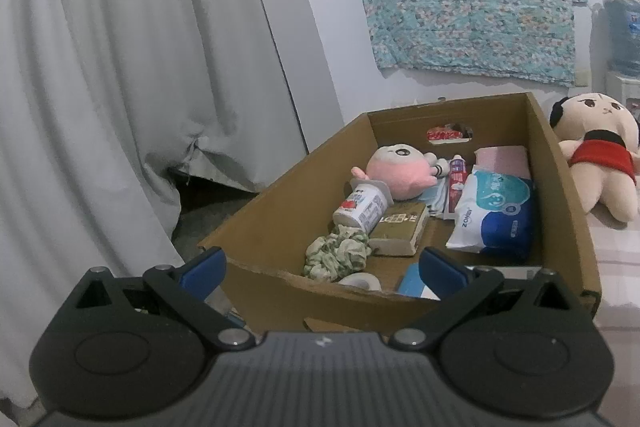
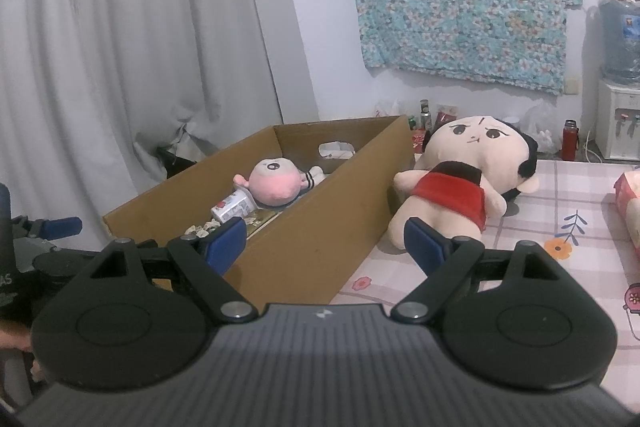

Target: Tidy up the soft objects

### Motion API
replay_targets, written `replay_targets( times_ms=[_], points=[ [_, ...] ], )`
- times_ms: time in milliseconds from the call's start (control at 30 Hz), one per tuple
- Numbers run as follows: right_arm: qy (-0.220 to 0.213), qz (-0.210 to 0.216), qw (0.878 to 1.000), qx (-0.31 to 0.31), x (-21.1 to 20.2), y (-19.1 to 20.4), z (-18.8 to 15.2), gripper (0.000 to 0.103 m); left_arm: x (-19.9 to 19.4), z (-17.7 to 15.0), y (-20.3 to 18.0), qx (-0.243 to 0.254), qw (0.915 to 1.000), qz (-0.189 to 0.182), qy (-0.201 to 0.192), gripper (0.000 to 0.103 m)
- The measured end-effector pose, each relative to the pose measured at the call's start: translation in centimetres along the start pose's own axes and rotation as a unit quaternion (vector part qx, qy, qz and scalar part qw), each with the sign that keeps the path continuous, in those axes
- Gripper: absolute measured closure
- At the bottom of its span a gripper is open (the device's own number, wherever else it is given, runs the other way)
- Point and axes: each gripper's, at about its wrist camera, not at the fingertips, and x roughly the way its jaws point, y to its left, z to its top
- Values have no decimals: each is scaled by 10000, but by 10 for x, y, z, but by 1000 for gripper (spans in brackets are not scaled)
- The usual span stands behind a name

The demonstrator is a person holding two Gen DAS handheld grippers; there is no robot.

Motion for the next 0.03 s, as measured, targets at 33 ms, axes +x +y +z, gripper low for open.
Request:
replay_targets(
  times_ms=[33],
  points=[
    [2,-2,10000,6,-1,-1,0,17,0,0,-1,36,10000,12,-8,0]
  ],
)
